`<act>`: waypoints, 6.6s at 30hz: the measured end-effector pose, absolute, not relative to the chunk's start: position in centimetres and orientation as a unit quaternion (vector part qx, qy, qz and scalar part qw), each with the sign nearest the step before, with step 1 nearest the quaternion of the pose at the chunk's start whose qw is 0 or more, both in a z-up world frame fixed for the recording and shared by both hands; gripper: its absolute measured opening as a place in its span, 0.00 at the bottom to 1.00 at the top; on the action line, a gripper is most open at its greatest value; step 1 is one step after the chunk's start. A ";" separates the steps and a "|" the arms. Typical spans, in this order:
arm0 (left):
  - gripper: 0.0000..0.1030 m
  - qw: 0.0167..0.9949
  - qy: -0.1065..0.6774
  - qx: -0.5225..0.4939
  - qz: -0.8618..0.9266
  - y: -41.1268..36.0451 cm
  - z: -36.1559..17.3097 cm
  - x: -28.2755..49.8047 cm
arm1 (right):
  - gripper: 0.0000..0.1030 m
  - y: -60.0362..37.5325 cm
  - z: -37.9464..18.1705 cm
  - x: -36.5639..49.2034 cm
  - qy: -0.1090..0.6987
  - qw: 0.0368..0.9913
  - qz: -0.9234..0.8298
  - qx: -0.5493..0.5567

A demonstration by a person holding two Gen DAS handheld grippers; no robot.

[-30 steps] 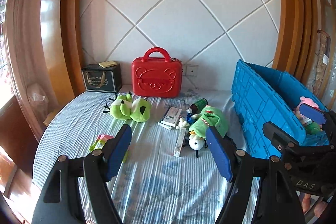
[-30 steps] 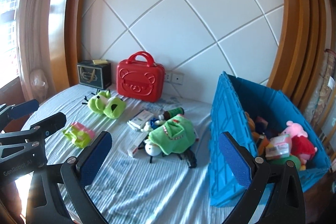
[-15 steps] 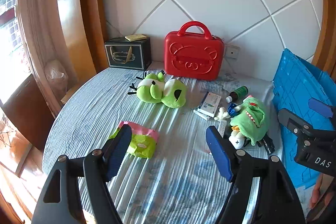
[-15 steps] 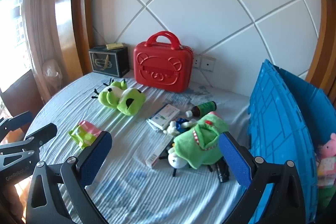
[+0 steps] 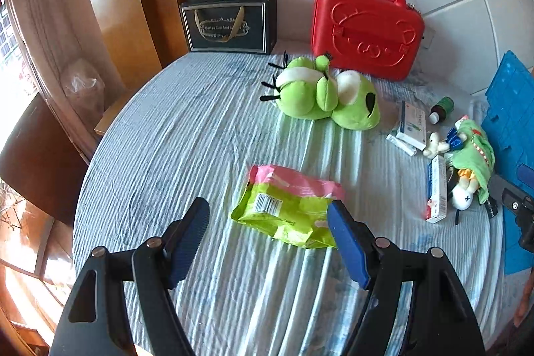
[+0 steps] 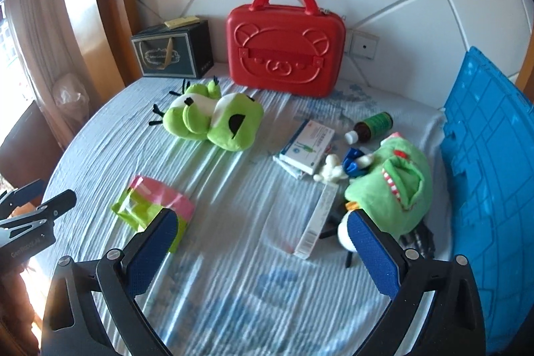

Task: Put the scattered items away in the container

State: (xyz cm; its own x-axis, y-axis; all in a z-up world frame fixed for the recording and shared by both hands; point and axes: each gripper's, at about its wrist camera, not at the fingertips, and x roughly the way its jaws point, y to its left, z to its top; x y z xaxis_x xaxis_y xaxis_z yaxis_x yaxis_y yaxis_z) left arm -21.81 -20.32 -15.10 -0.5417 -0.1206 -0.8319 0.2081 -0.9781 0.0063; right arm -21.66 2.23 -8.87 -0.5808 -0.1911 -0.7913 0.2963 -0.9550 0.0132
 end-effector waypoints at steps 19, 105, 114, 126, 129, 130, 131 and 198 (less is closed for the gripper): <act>0.70 0.092 0.049 0.582 -0.807 -25.5 -30.6 -26.2 | 1.00 -6.1 -25.6 -27.2 0.112 0.112 -0.819 0.551; 0.60 0.032 0.031 0.442 -0.896 -7.8 -17.1 -23.5 | 0.22 8.1 -15.6 -21.8 0.015 0.176 -0.877 0.446; 0.60 0.031 0.025 0.377 -0.925 -4.4 -9.6 -18.2 | 0.22 10.6 -8.1 -17.9 0.028 0.196 -0.904 0.379; 0.60 -0.059 0.003 0.320 -0.945 -0.2 -3.8 -12.8 | 0.22 15.3 0.0 -10.4 0.016 0.099 -0.945 0.310; 0.49 -0.078 -0.002 0.305 -0.949 1.6 -2.4 -11.9 | 0.22 17.2 1.3 -8.8 0.007 0.082 -0.950 0.302; 0.44 -0.088 -0.004 0.300 -0.950 2.4 -1.8 -11.8 | 0.22 18.0 1.7 -8.4 0.003 0.076 -0.951 0.298; 0.39 -0.098 -0.006 0.296 -0.950 3.3 -1.3 -11.6 | 0.22 18.8 2.2 -8.0 0.000 0.069 -0.953 0.294; 0.57 -0.110 -0.047 0.283 -0.952 7.7 -2.0 -11.3 | 0.22 19.7 2.3 -4.6 0.018 0.056 -0.958 0.282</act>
